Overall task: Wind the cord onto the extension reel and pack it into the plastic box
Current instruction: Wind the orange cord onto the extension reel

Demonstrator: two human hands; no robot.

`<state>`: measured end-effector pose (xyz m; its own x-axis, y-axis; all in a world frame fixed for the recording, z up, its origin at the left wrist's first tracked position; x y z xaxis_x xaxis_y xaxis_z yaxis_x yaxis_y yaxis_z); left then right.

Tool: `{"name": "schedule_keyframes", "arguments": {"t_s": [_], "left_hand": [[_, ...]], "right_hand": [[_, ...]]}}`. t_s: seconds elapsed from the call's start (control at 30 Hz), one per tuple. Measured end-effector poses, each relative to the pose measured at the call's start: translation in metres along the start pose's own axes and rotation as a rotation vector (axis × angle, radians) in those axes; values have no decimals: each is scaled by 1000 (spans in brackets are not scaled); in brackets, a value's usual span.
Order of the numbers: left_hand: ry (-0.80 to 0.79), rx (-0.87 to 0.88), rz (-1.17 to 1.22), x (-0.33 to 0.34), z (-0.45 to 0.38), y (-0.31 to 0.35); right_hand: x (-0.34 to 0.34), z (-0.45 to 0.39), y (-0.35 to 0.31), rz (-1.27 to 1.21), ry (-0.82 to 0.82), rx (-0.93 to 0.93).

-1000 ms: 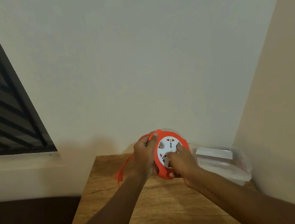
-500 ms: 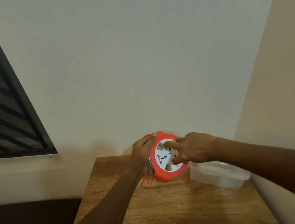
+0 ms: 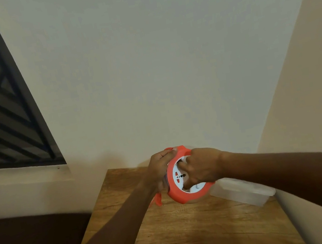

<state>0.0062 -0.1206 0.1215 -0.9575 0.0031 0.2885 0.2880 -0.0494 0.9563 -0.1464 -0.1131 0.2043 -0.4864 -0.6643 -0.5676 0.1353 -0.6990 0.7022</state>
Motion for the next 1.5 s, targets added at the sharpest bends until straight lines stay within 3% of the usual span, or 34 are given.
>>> {"name": "schedule_keyframes", "arguments": {"t_s": [0.1, 0.2, 0.37, 0.53, 0.63, 0.77, 0.87, 0.93, 1.0, 1.1, 1.2, 1.33, 1.5], "left_hand": [[-13, 47, -30, -1, 0, 4], [19, 114, -49, -1, -1, 9], [122, 196, 31, -4, -3, 8], [242, 261, 108, 6, -9, 8], [291, 281, 71, 11, -11, 9], [356, 303, 85, 15, -10, 6], [354, 273, 152, 12, -9, 0], [342, 270, 150, 9, -6, -2], [327, 279, 136, 8, -5, -3], [328, 263, 137, 5, -6, 0], [293, 253, 111, 1, -6, 4], [210, 228, 44, 1, -6, 6], [169, 199, 4, 6, -8, 6]], "right_hand": [[7, 0, -2, 13, 80, 44], [13, 2, -5, -109, 200, 240], [30, -11, -16, -607, 164, 663], [31, -19, -24, -1139, 310, 1147], [35, -31, -33, -1298, 343, 1283], [36, -41, -27, -1825, 456, 1509], [31, -39, -25, -2035, 368, 1493], [30, -34, -29, -2016, 311, 1392], [24, -27, -33, -1842, 250, 1273], [16, -7, -29, -1119, 191, 1128], [11, 11, -15, -622, 183, 741], [12, 24, 6, -386, 109, 332], [15, 29, 17, -181, 190, 174]]}}
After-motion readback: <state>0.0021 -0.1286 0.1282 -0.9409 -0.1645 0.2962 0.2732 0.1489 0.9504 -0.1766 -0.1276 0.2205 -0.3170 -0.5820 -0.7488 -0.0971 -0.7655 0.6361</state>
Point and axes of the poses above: each hand's wrist, its own z-axis away from the middle knuckle, its own x-axis out of the palm, y = z × x, the point moved 2 cm from there along -z, towards the middle knuckle, and after that the axes turned 5 degrees about x, right-handed, at the moved point
